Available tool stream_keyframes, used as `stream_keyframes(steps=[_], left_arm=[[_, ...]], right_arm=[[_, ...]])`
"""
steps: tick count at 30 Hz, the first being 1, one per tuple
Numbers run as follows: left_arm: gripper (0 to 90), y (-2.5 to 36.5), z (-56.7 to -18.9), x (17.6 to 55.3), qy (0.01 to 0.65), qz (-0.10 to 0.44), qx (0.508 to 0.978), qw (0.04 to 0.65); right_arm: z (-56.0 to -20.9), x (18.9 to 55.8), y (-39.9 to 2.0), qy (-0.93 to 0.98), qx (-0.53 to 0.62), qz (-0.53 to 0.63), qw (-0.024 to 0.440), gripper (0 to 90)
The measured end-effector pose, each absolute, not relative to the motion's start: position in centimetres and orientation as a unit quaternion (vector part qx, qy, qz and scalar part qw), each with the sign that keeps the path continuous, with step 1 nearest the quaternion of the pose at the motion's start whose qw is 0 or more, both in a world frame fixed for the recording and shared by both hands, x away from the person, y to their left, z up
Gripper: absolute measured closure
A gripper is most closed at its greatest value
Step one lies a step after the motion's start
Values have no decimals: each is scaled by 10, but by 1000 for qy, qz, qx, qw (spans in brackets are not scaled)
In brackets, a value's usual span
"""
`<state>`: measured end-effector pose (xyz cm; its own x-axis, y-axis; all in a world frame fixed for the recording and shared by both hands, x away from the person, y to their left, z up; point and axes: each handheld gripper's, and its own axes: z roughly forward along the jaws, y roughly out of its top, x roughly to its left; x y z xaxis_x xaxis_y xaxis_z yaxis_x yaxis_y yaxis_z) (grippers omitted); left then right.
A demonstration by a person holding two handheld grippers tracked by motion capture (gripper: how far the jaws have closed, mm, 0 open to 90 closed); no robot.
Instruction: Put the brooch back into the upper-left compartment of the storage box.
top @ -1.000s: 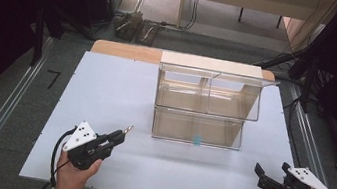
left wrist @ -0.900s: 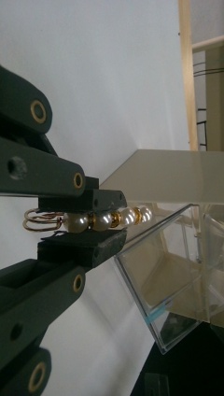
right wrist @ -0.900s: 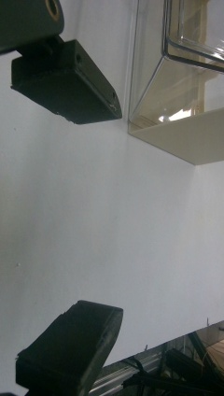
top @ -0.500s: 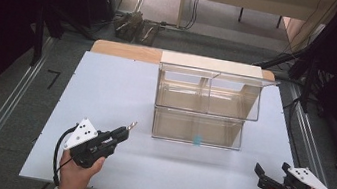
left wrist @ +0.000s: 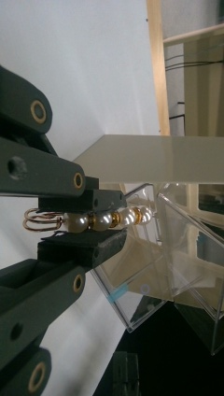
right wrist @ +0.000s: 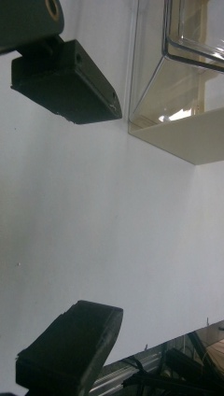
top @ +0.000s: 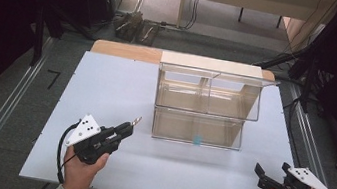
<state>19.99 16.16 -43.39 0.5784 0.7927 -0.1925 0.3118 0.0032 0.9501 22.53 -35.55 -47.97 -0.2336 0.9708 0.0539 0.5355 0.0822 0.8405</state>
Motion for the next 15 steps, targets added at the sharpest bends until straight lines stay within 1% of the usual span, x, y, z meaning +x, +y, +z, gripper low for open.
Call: stream_keyframes(steps=[15], left_arm=[[801, 153, -424, 205, 396, 209, 668, 594]], right_arm=[[-480, 225, -356, 681, 553, 391, 279, 48]])
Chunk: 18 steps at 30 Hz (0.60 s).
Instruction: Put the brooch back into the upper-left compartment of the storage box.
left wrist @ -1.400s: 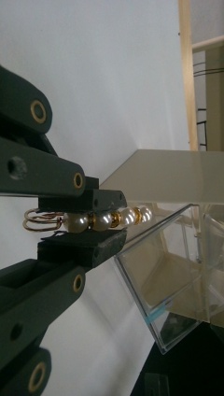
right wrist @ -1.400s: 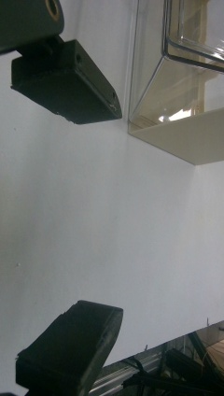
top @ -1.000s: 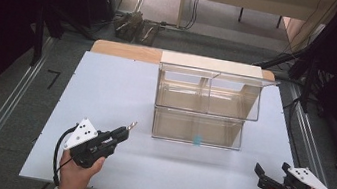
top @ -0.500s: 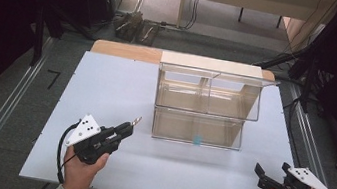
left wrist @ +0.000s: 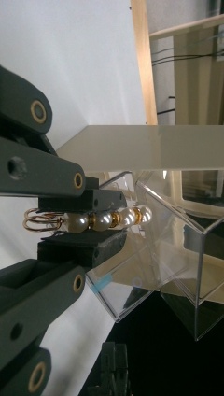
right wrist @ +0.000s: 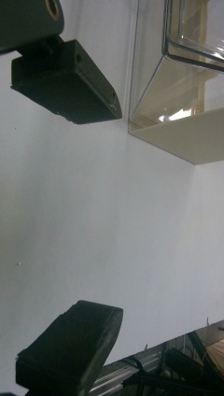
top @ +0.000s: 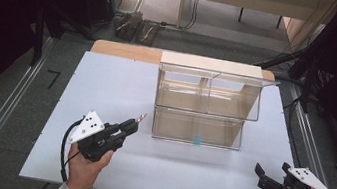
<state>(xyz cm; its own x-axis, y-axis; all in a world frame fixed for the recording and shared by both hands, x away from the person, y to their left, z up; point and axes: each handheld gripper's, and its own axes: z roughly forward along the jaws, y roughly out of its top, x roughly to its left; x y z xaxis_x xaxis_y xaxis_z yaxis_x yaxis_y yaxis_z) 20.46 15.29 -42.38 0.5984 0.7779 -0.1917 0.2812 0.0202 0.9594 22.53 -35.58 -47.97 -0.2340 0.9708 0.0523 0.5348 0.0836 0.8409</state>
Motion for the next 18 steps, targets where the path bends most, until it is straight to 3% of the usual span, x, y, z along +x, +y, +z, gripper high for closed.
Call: stream_keyframes(steps=[18], left_arm=[[801, 147, -407, 207, 378, 214, 664, 608]], right_arm=[[-480, 225, -356, 681, 552, 392, 280, 48]])
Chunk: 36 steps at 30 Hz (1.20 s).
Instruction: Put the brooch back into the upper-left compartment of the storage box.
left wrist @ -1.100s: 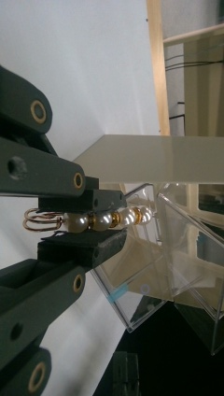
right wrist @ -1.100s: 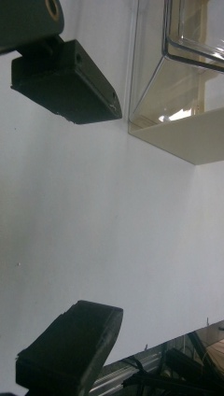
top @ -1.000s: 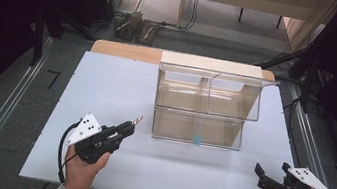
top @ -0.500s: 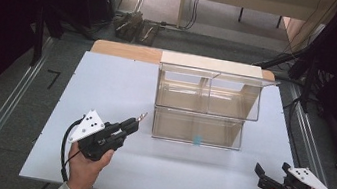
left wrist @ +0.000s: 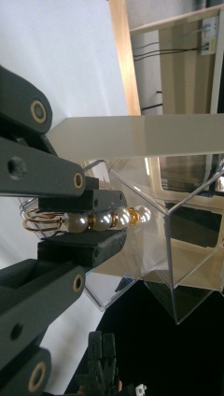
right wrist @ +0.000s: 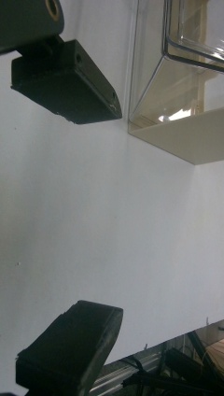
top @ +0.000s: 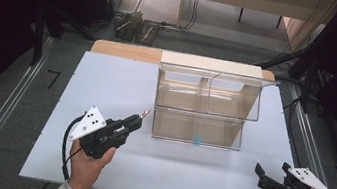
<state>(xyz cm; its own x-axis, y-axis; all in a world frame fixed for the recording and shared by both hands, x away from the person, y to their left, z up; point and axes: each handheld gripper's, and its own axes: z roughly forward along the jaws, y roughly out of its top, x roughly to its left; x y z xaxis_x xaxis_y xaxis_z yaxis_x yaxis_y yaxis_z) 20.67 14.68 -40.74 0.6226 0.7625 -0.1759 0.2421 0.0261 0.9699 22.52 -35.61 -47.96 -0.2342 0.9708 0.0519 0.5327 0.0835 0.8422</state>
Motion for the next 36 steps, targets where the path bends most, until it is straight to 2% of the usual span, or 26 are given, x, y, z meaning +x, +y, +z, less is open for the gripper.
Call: stream_keyframes(steps=[36], left_arm=[[801, 125, -385, 224, 366, 213, 656, 625]], right_arm=[[-480, 226, -356, 682, 552, 392, 278, 48]])
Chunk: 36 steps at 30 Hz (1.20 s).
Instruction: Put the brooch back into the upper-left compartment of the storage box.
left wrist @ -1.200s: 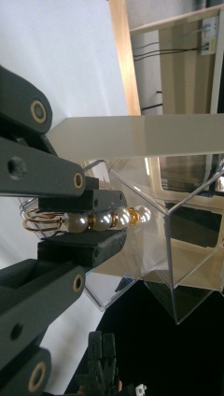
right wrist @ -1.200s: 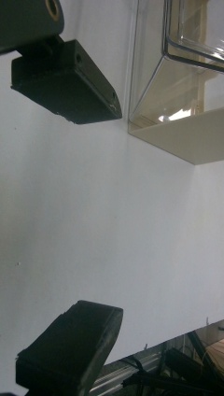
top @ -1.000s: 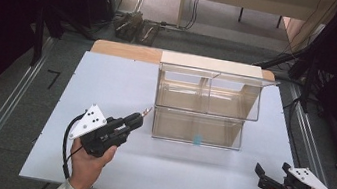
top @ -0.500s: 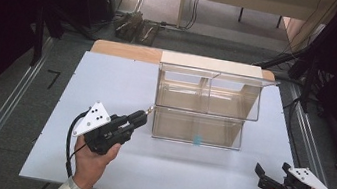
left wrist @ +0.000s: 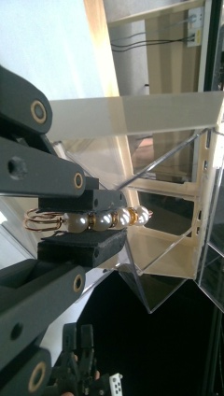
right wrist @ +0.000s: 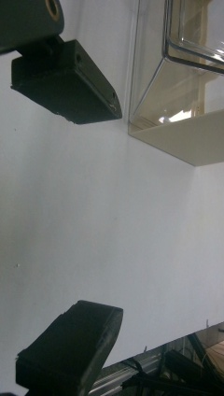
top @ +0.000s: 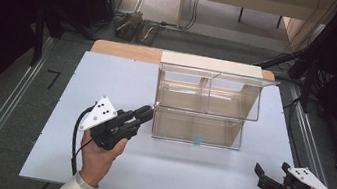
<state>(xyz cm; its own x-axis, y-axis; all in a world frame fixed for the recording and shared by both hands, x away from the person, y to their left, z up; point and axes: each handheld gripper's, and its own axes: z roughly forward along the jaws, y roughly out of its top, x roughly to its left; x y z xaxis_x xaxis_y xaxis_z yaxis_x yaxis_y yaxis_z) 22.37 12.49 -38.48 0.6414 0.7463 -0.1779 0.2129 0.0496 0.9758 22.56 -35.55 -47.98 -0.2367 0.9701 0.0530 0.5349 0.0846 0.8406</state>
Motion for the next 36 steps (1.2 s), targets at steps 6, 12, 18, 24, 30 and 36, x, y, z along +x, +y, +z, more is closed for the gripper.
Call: stream_keyframes(steps=[6, 12, 18, 24, 30, 36], left_arm=[[801, 119, -379, 231, 371, 213, 650, 628], [801, 116, -374, 238, 374, 213, 651, 625], [801, 114, -372, 243, 375, 213, 650, 626], [801, 114, -369, 246, 377, 211, 644, 631], [801, 113, -366, 250, 378, 211, 641, 634], [802, 107, -363, 256, 376, 209, 640, 636]], right_arm=[[-480, 226, -357, 682, 551, 393, 278, 48], [-480, 226, -357, 681, 551, 395, 278, 49], [-480, 225, -356, 682, 551, 394, 276, 48], [-480, 226, -357, 682, 550, 394, 278, 48], [-480, 225, -356, 682, 551, 395, 274, 48], [-480, 225, -356, 683, 551, 394, 274, 48]])
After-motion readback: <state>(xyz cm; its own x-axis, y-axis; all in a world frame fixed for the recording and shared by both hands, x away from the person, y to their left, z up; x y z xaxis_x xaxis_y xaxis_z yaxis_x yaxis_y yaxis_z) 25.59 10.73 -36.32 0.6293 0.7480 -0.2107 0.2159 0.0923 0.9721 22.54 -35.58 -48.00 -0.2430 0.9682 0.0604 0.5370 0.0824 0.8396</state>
